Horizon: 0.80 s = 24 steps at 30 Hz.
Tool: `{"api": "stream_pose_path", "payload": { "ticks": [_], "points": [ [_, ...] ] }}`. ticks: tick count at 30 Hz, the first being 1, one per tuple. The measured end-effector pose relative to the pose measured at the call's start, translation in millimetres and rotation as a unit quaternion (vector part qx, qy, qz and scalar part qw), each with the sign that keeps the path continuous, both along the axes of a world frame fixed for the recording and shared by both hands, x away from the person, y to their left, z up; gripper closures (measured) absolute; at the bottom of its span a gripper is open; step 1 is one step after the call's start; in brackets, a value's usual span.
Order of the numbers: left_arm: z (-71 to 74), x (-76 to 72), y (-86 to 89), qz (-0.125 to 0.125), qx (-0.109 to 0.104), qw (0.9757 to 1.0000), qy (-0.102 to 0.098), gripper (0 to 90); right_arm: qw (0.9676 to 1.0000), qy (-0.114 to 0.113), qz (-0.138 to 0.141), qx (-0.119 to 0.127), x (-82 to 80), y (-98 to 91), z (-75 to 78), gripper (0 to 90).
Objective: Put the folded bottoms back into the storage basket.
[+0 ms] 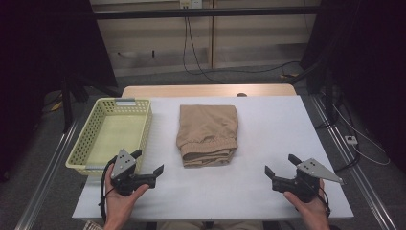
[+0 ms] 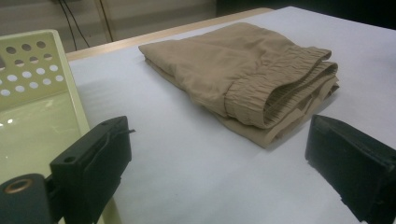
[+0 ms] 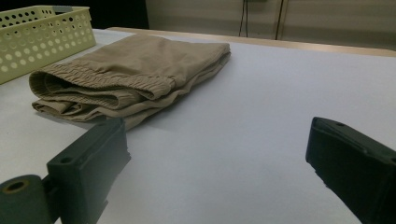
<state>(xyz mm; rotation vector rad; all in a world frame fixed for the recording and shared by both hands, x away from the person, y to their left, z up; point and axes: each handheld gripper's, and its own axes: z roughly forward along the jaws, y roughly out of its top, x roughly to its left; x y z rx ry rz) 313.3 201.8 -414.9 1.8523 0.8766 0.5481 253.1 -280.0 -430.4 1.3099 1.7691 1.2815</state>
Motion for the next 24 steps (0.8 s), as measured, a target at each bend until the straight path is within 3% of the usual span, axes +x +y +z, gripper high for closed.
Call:
{"api": "stream_pose_path", "payload": {
  "ticks": [5, 8, 9, 24],
  "points": [
    [1.1, 0.6, -1.3, 0.003, -0.003, 1.0, -0.001, 7.2, 1.0, 0.002, -0.002, 0.002, 1.2, -1.2, -0.9, 5.4],
    [0.6, 1.4, -2.6, 0.003, -0.004, 1.0, 0.004, 7.3, 1.0, 0.003, -0.002, 0.004, 1.4, -1.7, -1.1, 5.4],
    [0.4, 2.1, -4.5, 0.007, 0.004, 0.9999, 0.013, 7.6, 1.0, 0.002, -0.002, 0.005, 1.3, -1.9, -1.1, 5.4],
    [0.6, 8.4, -19.0, -0.015, -0.007, 0.9993, 0.032, 11.8, 0.9999, 0.013, 0.002, 0.005, 3.8, -1.6, -2.5, 5.5]
  ]
}}
